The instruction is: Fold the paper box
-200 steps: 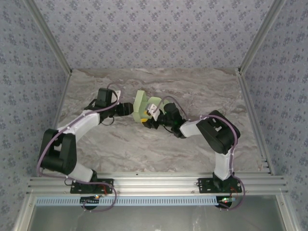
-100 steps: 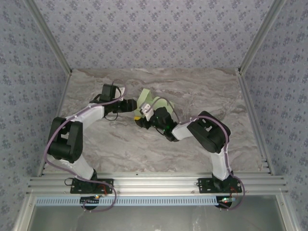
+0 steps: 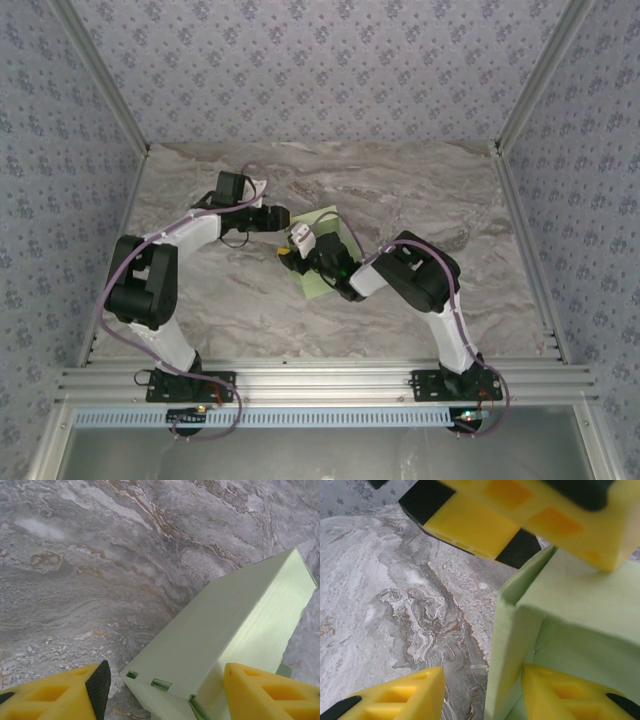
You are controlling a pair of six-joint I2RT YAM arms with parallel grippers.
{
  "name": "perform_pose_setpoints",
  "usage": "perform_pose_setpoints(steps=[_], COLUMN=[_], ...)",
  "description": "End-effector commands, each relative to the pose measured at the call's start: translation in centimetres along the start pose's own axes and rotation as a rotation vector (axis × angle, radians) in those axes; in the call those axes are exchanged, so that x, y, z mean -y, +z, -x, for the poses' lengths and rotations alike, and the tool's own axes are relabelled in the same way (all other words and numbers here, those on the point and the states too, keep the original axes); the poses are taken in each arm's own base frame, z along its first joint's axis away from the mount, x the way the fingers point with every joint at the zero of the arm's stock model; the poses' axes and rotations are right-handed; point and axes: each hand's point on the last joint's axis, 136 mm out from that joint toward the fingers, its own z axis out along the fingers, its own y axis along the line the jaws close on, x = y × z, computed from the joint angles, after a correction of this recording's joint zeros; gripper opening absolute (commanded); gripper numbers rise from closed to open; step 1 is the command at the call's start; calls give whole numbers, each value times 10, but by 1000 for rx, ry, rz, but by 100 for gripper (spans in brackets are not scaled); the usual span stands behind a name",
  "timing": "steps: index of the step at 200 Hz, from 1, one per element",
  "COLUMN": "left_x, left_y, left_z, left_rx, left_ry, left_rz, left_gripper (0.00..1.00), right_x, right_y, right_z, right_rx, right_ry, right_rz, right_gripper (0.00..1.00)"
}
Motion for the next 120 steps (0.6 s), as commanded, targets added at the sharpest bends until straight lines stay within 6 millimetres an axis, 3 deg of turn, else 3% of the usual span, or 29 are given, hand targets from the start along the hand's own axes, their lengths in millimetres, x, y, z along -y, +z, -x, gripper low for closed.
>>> perform_pose_setpoints(steps=[1,32,66,120], left_x=[4,11,10,8], left_y=[8,6,9,8], left_z=[-20,-36,-51,-53], left_rx=[-72,-89,-122,-132], left_ry=[15,4,-27,-36], left_rz=[-36,-70,-82,-69], left_gripper=[61,58,49,47], right_x=[-4,-17,-15,-19], right_y=[3,-2,-3,-12], right_z=[5,9,11,16], right_rx=[40,37,62,93], right_ry=[-12,-92,-82,-91], right_rz=[-13,12,-9,-13], right_gripper=[43,36,32,30])
